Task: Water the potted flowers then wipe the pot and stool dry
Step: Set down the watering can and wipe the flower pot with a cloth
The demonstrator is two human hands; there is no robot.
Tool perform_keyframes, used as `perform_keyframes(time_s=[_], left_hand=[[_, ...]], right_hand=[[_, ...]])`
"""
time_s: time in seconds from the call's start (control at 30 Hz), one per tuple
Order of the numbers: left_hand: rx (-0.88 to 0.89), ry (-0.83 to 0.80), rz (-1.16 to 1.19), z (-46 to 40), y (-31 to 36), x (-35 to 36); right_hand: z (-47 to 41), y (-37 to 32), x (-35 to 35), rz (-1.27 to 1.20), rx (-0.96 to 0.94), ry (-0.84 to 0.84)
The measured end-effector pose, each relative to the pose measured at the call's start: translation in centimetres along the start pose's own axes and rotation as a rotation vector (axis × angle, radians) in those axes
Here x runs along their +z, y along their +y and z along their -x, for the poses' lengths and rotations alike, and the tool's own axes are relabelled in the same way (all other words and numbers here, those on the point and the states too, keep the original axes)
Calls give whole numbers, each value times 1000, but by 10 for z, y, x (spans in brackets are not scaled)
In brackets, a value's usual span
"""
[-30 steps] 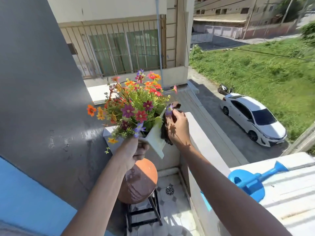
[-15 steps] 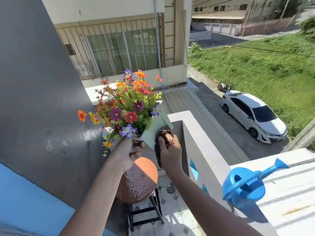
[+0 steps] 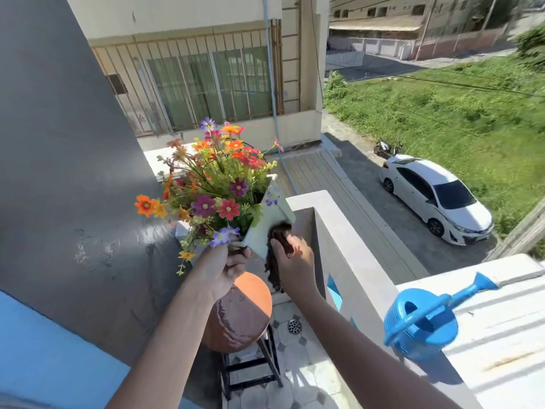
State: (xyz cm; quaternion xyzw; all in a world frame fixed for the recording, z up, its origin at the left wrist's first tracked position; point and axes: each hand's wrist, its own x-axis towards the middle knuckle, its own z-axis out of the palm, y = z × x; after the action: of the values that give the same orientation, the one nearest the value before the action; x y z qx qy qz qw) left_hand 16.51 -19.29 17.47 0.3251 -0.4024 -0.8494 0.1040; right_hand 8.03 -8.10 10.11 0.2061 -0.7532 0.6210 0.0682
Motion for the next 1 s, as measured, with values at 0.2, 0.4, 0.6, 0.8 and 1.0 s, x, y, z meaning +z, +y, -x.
perform_keyframes(time_s=[0.2, 0.4, 0.6, 0.8, 1.0], left_hand=[[33, -18, -72, -3, -6, 0], [17, -144, -87, -2, -3, -11], [38, -85, -67, -4, -2, -15], [43, -51, -126, -15, -2, -11], [83, 23, -66, -13, 15, -4]], right_hand=[[-13, -40, 7, -82, -215, 23], [-75, -20, 2, 50, -263, 142], [-88, 22, 4, 41, 109, -8], [-89, -31, 18, 3, -44, -21], [-20, -38, 22, -48, -232, -65]])
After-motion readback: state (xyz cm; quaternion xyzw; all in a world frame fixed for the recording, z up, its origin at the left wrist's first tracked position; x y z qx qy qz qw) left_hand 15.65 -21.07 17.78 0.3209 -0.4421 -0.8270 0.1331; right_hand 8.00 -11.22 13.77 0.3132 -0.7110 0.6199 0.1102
